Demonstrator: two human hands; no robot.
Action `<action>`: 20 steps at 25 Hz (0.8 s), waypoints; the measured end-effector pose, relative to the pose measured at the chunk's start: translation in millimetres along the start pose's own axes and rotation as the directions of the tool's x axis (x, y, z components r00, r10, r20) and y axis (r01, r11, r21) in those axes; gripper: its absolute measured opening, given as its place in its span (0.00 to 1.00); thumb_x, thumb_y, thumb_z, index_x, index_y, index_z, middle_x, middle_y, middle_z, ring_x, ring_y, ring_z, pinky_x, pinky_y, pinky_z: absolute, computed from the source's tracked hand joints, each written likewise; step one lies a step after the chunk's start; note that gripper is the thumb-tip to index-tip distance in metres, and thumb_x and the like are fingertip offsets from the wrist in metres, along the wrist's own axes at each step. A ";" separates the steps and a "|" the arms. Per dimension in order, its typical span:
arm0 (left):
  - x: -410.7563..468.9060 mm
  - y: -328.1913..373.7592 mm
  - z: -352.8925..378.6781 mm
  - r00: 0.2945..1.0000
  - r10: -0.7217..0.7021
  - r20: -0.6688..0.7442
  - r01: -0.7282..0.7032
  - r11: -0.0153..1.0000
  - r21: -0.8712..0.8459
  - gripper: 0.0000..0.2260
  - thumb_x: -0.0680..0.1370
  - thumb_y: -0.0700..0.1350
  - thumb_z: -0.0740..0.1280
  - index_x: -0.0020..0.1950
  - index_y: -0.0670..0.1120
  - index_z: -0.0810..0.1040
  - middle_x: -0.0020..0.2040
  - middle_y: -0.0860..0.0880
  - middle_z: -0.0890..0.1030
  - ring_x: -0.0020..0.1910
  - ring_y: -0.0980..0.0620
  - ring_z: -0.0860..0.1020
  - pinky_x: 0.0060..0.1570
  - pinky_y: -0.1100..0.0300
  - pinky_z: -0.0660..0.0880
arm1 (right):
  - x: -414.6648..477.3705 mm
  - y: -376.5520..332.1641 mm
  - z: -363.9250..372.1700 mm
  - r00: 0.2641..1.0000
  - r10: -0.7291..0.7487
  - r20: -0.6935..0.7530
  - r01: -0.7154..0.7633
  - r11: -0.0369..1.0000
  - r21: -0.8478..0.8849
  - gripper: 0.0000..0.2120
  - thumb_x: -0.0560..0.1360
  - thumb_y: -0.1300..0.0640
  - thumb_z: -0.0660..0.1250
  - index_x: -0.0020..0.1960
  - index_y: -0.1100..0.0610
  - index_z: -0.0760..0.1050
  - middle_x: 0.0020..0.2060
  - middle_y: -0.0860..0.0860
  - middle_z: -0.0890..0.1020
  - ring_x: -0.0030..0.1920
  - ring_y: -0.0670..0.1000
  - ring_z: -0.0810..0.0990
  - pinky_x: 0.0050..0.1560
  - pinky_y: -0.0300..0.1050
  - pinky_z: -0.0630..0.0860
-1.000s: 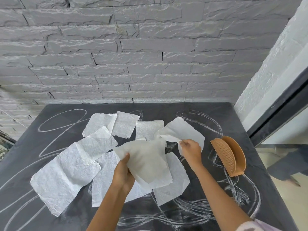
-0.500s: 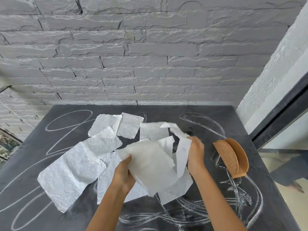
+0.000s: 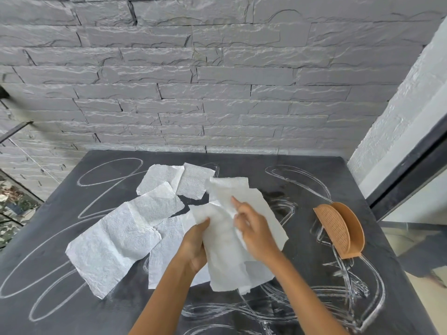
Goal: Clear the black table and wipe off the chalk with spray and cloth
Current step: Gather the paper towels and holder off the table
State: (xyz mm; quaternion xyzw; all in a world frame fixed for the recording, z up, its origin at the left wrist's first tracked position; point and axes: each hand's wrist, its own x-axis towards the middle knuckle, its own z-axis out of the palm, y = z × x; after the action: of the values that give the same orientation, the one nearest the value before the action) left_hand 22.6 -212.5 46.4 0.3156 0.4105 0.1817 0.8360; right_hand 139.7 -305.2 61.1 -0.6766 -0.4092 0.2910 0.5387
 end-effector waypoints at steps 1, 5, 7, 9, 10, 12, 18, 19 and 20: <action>-0.1 1.1 0.7 0.999 0.005 0.042 -0.003 1.000 -0.031 0.22 0.80 0.55 0.56 0.60 0.39 0.77 0.53 0.40 0.82 0.55 0.44 0.80 0.52 0.52 0.76 | -7.2 4.8 10.4 0.998 -0.014 0.066 0.022 0.993 -0.117 0.06 0.79 0.60 0.57 0.50 0.58 0.72 0.72 0.45 0.64 0.60 0.47 0.77 0.51 0.35 0.72; -1.9 6.6 -1.6 0.996 0.022 0.092 -0.018 0.999 -0.043 0.24 0.78 0.59 0.57 0.55 0.40 0.80 0.52 0.40 0.83 0.52 0.46 0.82 0.52 0.54 0.77 | -27.7 13.5 40.0 0.967 -0.151 0.205 0.220 0.902 -0.373 0.20 0.79 0.50 0.53 0.67 0.59 0.65 0.69 0.40 0.61 0.68 0.25 0.47 0.65 0.22 0.40; -0.2 3.8 -6.9 0.997 0.071 -0.004 -0.070 0.996 0.061 0.15 0.80 0.46 0.59 0.50 0.38 0.80 0.44 0.40 0.83 0.42 0.47 0.83 0.42 0.55 0.80 | -32.5 18.2 43.6 0.964 -0.170 0.205 0.240 0.887 -0.394 0.22 0.78 0.44 0.52 0.64 0.57 0.68 0.68 0.47 0.70 0.68 0.37 0.60 0.70 0.30 0.51; -3.5 1.8 -12.5 0.990 0.127 -0.053 -0.122 0.988 0.090 0.11 0.80 0.41 0.58 0.51 0.37 0.78 0.43 0.41 0.83 0.42 0.46 0.83 0.40 0.54 0.80 | -30.0 28.3 36.4 0.993 -0.119 0.003 0.112 0.923 -0.369 0.16 0.77 0.46 0.57 0.56 0.56 0.72 0.57 0.50 0.77 0.60 0.46 0.72 0.60 0.36 0.67; -5.3 1.1 -16.2 0.988 0.143 -0.056 -0.139 0.987 0.079 0.10 0.79 0.40 0.58 0.53 0.38 0.77 0.45 0.41 0.83 0.44 0.45 0.82 0.42 0.53 0.79 | -25.4 39.4 28.2 0.984 -0.066 -0.166 0.003 0.937 -0.350 0.12 0.78 0.50 0.59 0.54 0.57 0.74 0.53 0.51 0.79 0.56 0.49 0.74 0.54 0.38 0.69; -9.6 0.3 -24.3 0.986 0.157 -0.063 -0.153 0.986 0.066 0.10 0.79 0.41 0.59 0.54 0.39 0.77 0.46 0.43 0.83 0.47 0.46 0.81 0.44 0.53 0.77 | -17.4 65.6 4.3 0.909 0.127 -0.397 -0.300 0.861 -0.411 0.11 0.78 0.55 0.62 0.57 0.60 0.75 0.54 0.54 0.78 0.57 0.53 0.73 0.54 0.41 0.69; -13.4 -1.3 -36.6 0.990 0.108 -0.092 -0.105 0.994 0.037 0.09 0.78 0.41 0.59 0.51 0.41 0.78 0.40 0.46 0.85 0.44 0.47 0.81 0.42 0.53 0.75 | -13.4 108.9 -25.4 0.777 0.425 -0.465 -0.629 0.572 -0.527 0.13 0.76 0.59 0.65 0.57 0.66 0.72 0.55 0.60 0.75 0.55 0.59 0.75 0.53 0.49 0.73; -13.8 -1.5 -36.9 0.990 0.103 -0.092 -0.101 0.994 0.032 0.08 0.78 0.41 0.59 0.50 0.41 0.78 0.39 0.46 0.85 0.44 0.47 0.81 0.42 0.53 0.75 | -10.3 106.5 -26.1 0.758 0.457 -0.466 -0.649 0.604 -0.463 0.08 0.76 0.62 0.65 0.52 0.66 0.73 0.50 0.60 0.76 0.51 0.60 0.77 0.47 0.49 0.73; -14.2 -1.6 -36.5 0.990 0.098 -0.096 -0.096 0.995 0.027 0.08 0.79 0.41 0.59 0.50 0.42 0.78 0.39 0.46 0.85 0.44 0.47 0.81 0.43 0.53 0.75 | -7.3 105.4 -28.1 0.745 0.495 -0.448 -0.663 0.628 -0.408 0.01 0.74 0.66 0.64 0.45 0.65 0.73 0.43 0.60 0.76 0.43 0.59 0.77 0.41 0.48 0.70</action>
State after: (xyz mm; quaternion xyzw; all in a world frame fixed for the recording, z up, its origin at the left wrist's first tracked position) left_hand -15.0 -207.9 36.6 0.3352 0.4370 0.2328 0.8015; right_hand 184.9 -334.3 -34.1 -0.9309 -0.1468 0.2179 0.2536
